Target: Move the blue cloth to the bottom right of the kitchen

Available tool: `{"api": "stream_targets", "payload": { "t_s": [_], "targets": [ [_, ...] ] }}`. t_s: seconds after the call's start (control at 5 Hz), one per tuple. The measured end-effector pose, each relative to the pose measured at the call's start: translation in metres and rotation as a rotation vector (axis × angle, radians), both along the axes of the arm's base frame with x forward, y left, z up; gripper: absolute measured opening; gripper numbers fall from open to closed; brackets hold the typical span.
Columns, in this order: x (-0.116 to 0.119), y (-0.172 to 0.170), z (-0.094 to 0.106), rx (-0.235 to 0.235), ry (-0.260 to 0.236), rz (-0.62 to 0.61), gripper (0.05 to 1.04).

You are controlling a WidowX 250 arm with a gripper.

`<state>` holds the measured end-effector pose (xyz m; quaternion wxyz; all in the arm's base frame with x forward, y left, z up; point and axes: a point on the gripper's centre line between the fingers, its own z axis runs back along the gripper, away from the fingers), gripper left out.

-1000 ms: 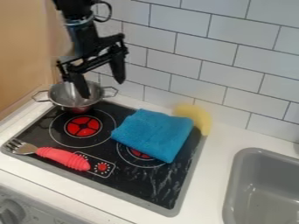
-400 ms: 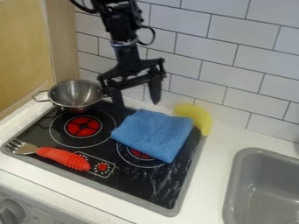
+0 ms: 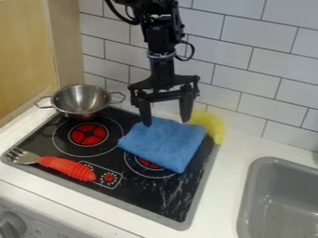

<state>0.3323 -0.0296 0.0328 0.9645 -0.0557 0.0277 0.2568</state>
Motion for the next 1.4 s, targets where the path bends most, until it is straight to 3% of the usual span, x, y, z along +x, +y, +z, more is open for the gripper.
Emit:
{"api": "stream_targets", "payload": {
  "t_s": [0.8, 1.4],
  "targets": [
    [0.003, -0.001, -0.013, 0.101, -0.007, -0.054, 0.999],
    [0.009, 0.0, -0.024, 0.109, -0.031, -0.057, 0.999]
  ]
}}
